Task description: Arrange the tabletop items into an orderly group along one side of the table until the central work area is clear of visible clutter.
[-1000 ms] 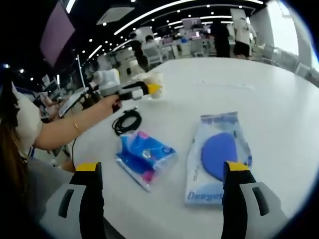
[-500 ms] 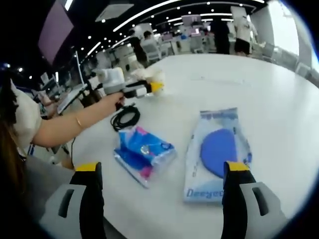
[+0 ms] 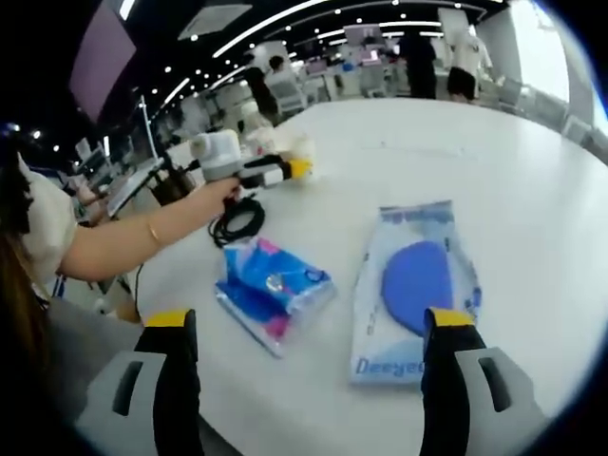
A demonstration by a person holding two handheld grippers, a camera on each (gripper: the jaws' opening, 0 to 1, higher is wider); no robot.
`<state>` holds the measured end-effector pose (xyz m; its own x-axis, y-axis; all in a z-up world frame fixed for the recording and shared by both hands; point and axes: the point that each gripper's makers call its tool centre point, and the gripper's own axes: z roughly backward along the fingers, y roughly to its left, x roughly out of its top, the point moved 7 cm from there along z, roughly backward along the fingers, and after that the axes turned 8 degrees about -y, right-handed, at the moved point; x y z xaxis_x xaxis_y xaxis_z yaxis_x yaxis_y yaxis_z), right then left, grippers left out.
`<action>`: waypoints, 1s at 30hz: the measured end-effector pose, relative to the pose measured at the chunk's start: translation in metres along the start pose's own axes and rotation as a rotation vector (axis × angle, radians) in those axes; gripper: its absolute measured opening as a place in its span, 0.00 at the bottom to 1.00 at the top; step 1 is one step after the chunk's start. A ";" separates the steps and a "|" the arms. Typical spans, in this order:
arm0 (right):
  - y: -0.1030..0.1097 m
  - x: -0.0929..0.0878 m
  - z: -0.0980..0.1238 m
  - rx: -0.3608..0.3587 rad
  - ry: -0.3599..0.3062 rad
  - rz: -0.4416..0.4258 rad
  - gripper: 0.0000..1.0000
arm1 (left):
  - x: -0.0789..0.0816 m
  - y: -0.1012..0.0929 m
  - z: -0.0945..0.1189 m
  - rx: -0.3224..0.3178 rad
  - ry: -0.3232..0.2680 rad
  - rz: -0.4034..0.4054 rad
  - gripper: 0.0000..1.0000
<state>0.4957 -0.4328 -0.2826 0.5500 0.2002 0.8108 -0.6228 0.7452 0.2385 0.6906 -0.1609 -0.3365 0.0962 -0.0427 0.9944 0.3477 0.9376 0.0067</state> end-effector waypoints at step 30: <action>-0.003 0.005 0.003 -0.043 -0.036 -0.029 0.99 | 0.001 -0.025 0.043 -0.146 0.119 -0.060 0.74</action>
<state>0.4993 -0.4360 -0.2775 0.5470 0.1555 0.8225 -0.5819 0.7770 0.2401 0.6419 -0.1691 -0.3311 0.1780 -0.1455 0.9732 0.4869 0.8725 0.0414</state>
